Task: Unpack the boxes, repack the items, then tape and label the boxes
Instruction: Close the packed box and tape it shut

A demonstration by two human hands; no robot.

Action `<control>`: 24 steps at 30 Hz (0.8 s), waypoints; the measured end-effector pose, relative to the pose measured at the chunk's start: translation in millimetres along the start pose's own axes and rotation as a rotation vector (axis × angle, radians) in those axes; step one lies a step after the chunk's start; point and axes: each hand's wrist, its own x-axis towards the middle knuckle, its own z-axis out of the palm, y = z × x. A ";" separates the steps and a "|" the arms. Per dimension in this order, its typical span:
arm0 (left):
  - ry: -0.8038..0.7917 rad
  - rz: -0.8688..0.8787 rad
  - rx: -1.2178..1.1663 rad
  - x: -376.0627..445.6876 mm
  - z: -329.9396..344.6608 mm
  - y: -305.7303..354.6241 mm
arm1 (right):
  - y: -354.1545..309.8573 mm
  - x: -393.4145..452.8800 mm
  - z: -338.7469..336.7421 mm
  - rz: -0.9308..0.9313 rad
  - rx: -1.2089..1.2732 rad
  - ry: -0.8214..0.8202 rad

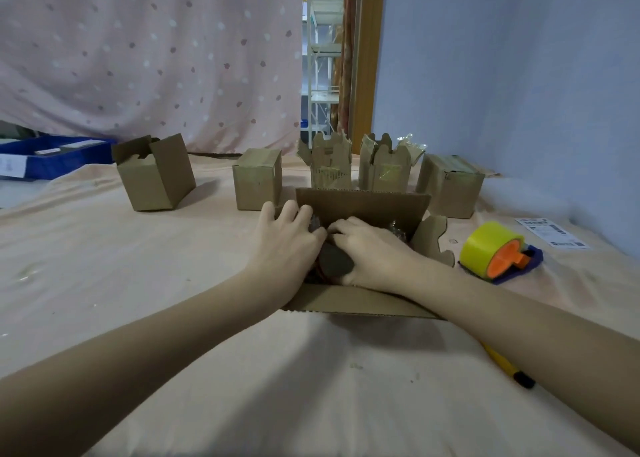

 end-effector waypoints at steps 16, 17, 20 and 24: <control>-0.109 0.580 -0.018 5.4 -15.5 -3.6 | 20.1 -27.2 -7.9 -0.259 -0.245 -0.135; -0.155 0.555 -0.054 6.9 -19.4 0.7 | 21.6 -27.2 -6.1 -0.288 -0.251 -0.108; -0.270 0.472 0.018 11.4 -25.1 10.9 | 22.8 -29.4 -6.3 -0.315 -0.290 -0.152; -0.373 0.342 -0.071 6.7 -6.7 11.6 | 26.5 -28.7 -9.3 -0.295 -0.255 -0.166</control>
